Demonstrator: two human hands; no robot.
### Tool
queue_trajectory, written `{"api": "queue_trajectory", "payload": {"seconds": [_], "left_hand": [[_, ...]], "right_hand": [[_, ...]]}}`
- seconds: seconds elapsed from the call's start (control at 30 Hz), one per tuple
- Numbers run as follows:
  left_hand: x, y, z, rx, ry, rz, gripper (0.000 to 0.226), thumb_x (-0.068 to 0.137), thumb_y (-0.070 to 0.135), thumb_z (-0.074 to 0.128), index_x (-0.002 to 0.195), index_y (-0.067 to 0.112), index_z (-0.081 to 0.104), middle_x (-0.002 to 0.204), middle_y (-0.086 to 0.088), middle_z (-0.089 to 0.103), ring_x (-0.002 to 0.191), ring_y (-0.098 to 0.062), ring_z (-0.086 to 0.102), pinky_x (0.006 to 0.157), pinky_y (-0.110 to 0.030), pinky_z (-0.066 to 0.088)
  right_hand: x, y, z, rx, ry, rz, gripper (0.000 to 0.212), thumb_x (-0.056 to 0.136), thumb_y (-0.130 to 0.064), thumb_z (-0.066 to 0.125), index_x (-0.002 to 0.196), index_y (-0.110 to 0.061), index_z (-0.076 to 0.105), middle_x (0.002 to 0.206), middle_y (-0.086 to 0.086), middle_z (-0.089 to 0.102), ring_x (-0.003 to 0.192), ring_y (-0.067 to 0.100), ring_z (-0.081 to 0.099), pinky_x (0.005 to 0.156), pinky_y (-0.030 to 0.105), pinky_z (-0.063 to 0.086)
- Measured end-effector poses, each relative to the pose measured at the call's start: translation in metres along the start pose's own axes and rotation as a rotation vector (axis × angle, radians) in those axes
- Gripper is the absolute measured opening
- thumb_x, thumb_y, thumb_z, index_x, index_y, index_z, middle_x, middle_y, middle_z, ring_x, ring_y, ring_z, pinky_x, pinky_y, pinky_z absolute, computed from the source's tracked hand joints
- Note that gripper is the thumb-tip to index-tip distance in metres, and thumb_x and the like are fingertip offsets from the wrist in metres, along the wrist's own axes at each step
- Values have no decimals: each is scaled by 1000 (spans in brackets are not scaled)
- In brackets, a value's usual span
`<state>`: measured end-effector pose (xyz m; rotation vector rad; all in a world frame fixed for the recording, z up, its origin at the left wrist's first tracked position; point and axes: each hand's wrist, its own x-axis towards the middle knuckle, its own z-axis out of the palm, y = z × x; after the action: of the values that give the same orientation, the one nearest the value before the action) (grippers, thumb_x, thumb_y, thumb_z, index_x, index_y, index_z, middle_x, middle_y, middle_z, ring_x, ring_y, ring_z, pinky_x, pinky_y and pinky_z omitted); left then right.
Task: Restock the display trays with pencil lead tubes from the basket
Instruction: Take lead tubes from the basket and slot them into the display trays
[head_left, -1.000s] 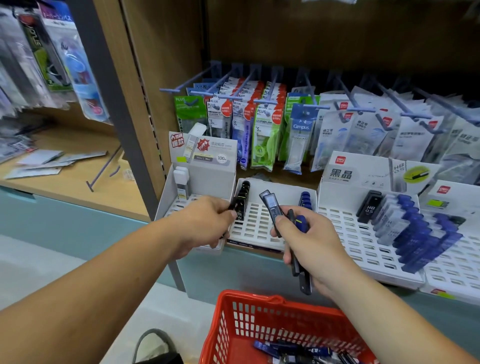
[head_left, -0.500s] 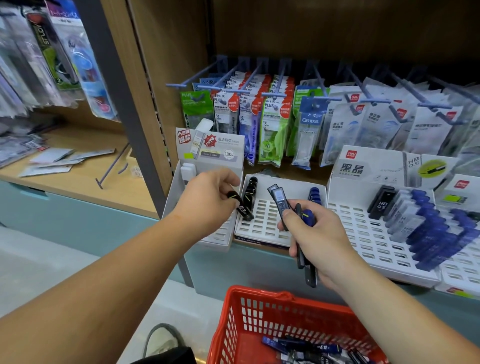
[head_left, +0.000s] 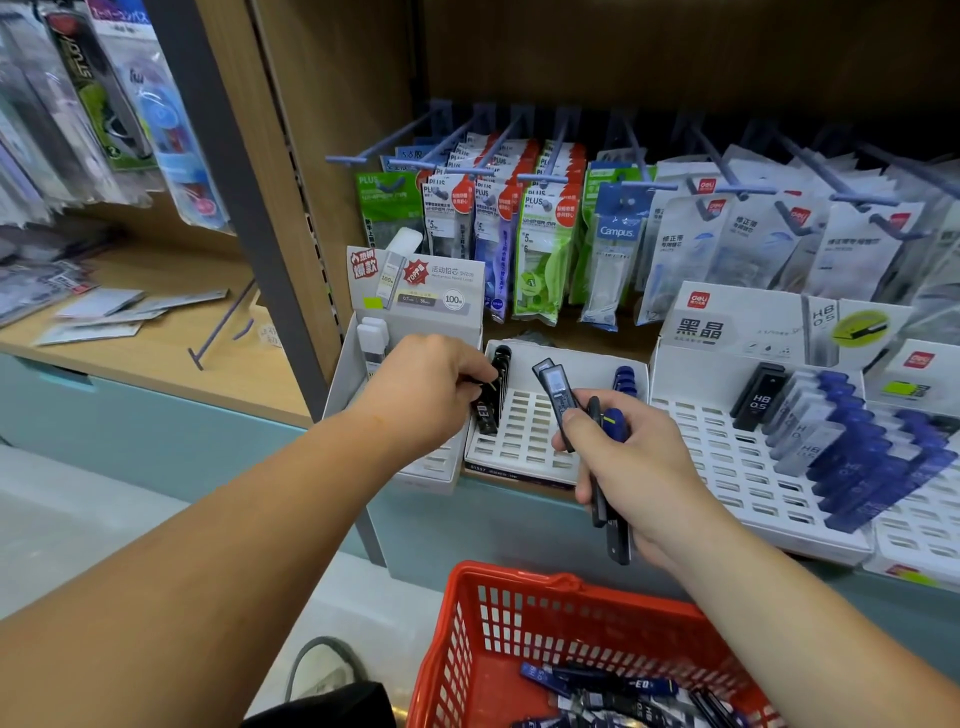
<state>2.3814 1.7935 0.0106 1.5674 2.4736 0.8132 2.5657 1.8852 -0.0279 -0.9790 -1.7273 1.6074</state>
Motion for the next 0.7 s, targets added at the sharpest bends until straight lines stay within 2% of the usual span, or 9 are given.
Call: {"api": "queue_trajectory", "payload": {"seconds": [0.07, 0.1, 0.23, 0.37, 0.57, 0.63, 0.7], "left_hand": [[2, 2, -1, 19, 8, 23, 32, 95, 6, 67, 123, 19, 74, 113, -1, 77, 104, -20, 69, 96, -31, 54], [2, 3, 0, 8, 19, 28, 33, 93, 5, 68, 123, 19, 72, 109, 0, 77, 100, -19, 69, 93, -33, 56], [2, 6, 6, -50, 34, 19, 24, 94, 6, 69, 113, 18, 76, 96, 7, 72, 90, -8, 65, 79, -10, 47], [3, 4, 2, -68, 24, 1, 23, 95, 6, 69, 112, 17, 78, 104, 1, 77, 96, -13, 69, 90, -21, 51], [2, 2, 11, -213, 38, -63, 20, 91, 6, 74, 106, 19, 80, 97, 4, 78, 91, -10, 72, 91, -25, 57], [2, 2, 12, -219, 25, -56, 20, 91, 5, 74, 104, 20, 79, 96, 5, 77, 91, -9, 72, 90, -24, 57], [4, 1, 11, -193, 3, -40, 19, 91, 5, 74, 103, 20, 79, 94, 7, 77, 89, -7, 71, 85, -17, 54]], "right_hand": [[0, 0, 0, -1, -2, 1, 15, 102, -25, 60, 113, -27, 69, 87, 1, 75, 46, 18, 52, 53, 29, 47], [0, 0, 0, 0, -2, 2, 15, 102, -26, 60, 113, -28, 69, 87, 1, 75, 46, 18, 53, 53, 29, 47], [0, -2, -1, -1, -8, -8, 16, 101, -27, 61, 115, -28, 68, 87, 0, 76, 47, 18, 53, 57, 32, 48], [-1, -3, -3, 21, -33, -11, 15, 102, -27, 60, 115, -28, 69, 87, 3, 75, 48, 20, 52, 54, 31, 47], [-5, -8, -9, 80, -94, -4, 15, 103, -22, 60, 111, -27, 71, 87, 7, 74, 47, 20, 48, 47, 28, 43], [-6, -8, -11, 83, -91, -4, 14, 103, -22, 60, 111, -26, 71, 88, 9, 75, 47, 19, 48, 48, 28, 43], [-6, -8, -15, 90, -90, -3, 14, 103, -21, 60, 112, -25, 70, 89, 10, 74, 46, 19, 47, 48, 28, 42]]}}
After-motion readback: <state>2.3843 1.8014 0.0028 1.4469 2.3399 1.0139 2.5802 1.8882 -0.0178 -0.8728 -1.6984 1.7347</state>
